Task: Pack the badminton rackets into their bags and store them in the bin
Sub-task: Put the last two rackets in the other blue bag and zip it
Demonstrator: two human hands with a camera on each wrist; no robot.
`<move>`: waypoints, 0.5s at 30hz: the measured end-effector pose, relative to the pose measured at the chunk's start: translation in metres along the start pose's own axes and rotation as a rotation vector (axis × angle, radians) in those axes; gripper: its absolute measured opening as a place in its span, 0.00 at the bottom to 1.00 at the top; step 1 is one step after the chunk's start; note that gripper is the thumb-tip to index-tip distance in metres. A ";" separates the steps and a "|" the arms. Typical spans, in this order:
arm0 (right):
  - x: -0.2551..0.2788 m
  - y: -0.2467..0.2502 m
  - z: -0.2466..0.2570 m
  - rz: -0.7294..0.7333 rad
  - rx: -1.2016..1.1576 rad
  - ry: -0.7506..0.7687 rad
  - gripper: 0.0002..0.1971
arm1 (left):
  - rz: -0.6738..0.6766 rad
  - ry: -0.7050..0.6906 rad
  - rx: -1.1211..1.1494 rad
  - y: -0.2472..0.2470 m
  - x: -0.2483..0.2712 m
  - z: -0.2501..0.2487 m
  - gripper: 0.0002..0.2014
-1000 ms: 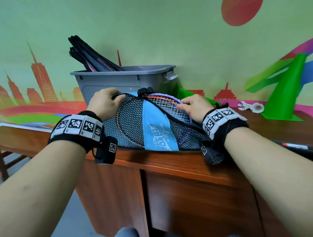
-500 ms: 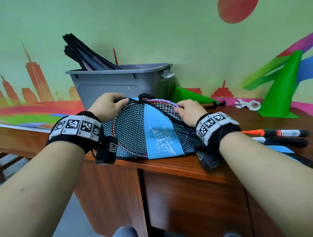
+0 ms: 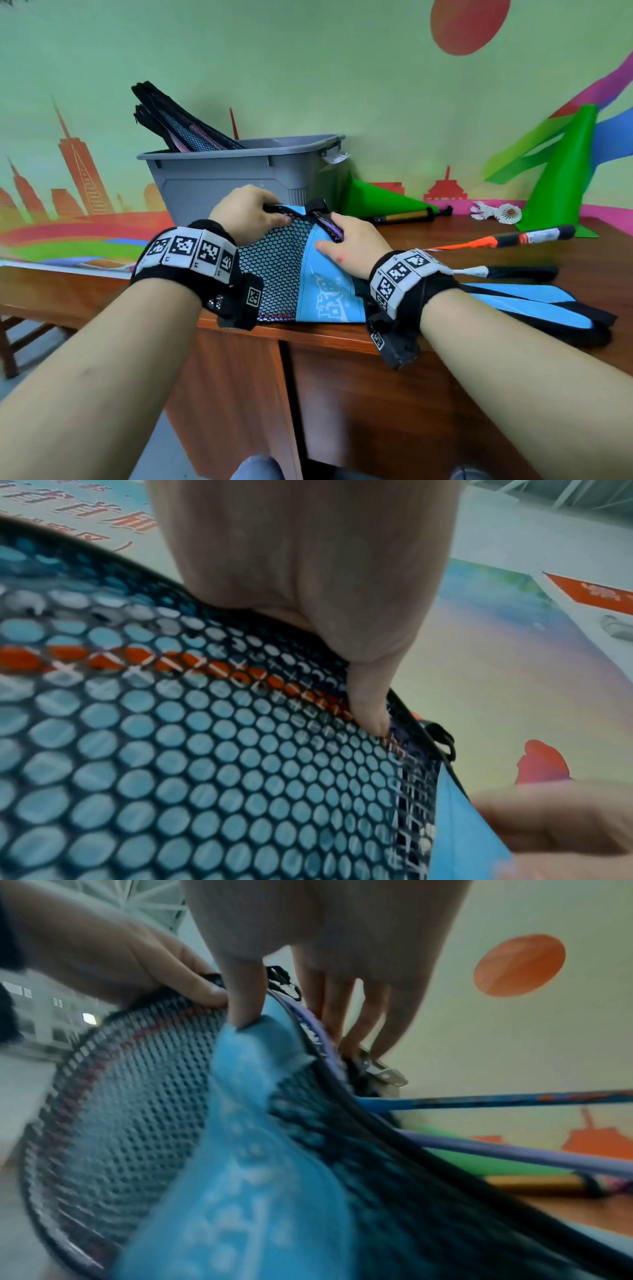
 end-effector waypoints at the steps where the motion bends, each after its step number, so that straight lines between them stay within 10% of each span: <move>1: 0.002 0.001 -0.004 0.015 0.025 -0.022 0.23 | -0.009 0.011 0.001 -0.001 0.000 0.001 0.09; 15: 0.007 -0.004 -0.008 -0.031 -0.065 -0.067 0.11 | 0.064 0.034 -0.060 0.003 0.007 0.007 0.12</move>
Point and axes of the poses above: each hand's wrist, its own x-axis away from the middle knuckle, its own y-axis out of the back of the hand, z = x × y, the point moved 2 cm from there along -x, towards the middle knuckle, and after that the axes turned 5 degrees about -z, right-handed, at the moved point
